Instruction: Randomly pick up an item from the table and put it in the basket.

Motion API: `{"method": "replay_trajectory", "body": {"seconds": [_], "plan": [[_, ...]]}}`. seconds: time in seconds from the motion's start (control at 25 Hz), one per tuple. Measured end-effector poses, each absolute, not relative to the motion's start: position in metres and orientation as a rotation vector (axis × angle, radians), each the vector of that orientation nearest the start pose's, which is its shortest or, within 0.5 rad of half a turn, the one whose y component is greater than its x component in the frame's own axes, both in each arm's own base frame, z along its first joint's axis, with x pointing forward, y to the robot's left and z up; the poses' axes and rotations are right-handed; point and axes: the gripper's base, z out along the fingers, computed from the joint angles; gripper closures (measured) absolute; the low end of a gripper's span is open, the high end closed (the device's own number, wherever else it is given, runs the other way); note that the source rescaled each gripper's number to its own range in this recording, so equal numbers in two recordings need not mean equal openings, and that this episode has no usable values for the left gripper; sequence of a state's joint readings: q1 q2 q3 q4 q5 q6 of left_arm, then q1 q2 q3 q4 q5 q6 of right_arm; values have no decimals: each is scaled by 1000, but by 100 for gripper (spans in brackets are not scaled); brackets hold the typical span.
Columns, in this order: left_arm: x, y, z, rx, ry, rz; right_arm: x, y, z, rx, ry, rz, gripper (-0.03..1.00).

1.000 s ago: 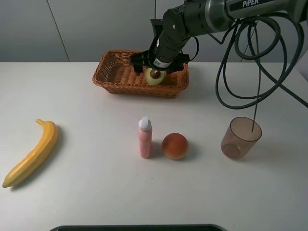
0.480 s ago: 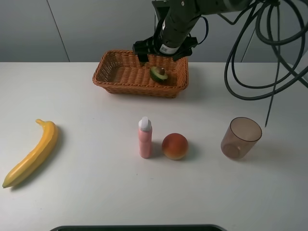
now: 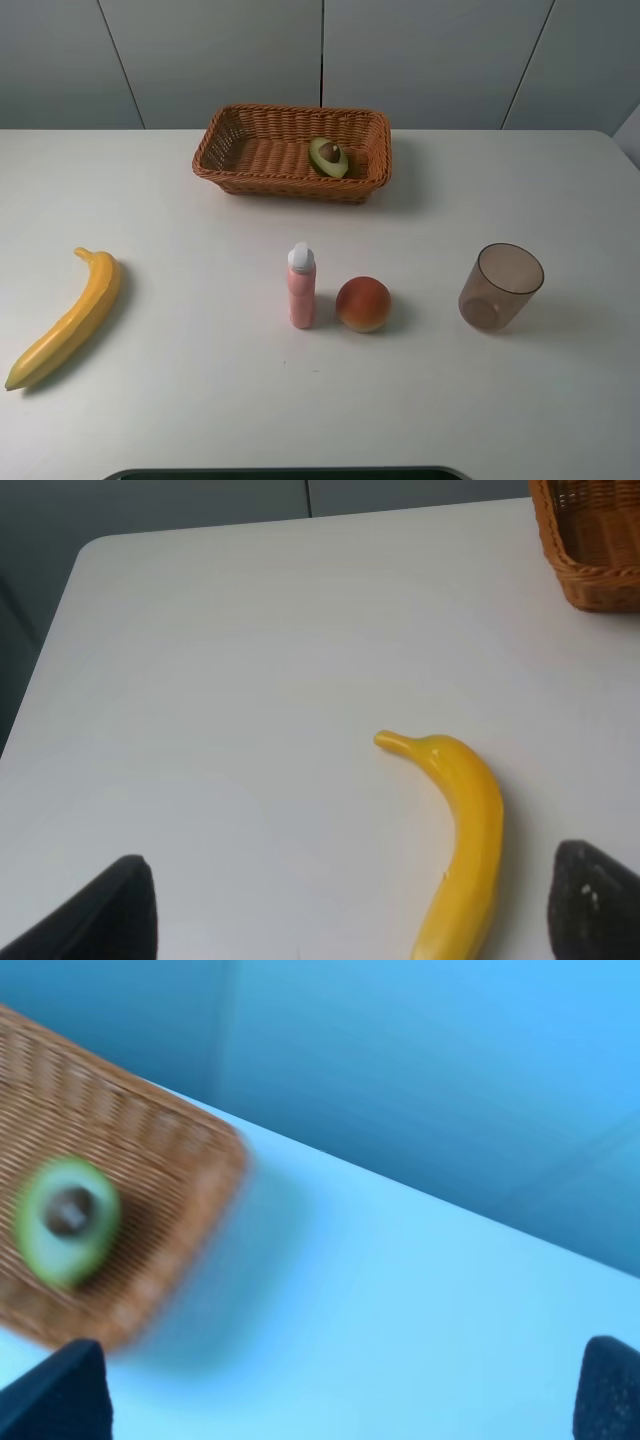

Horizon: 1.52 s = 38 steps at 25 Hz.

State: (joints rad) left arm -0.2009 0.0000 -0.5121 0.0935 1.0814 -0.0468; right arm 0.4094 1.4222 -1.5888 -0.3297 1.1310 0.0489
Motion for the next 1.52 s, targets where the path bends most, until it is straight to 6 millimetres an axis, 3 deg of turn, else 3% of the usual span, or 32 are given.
{"method": "replay_trajectory", "body": {"seconds": [0.2,0.4,0.6,0.76,0.88,0.96,1.2,1.52], "plan": [[-6,9,279,152,2044,-42,192,37,483,-381,2190,-267,-2],[-6,9,279,152,2044,-42,91,0,504,-297,1986,-233,-2],[-6,9,279,152,2044,-42,-13,-30,482,-243,1794,-123,-2],[-6,9,279,152,2044,-42,-64,-41,441,-257,1704,-37,-2],[-6,9,279,152,2044,-42,-76,-38,405,-288,1705,47,-2],[-6,9,279,152,2044,-42,-73,-34,382,-313,1742,85,-2],[-6,9,279,152,2044,-42,-35,-9,320,-405,1918,208,-2],[-6,9,279,152,2044,-42,-12,0,280,-460,2043,188,-3]]}}
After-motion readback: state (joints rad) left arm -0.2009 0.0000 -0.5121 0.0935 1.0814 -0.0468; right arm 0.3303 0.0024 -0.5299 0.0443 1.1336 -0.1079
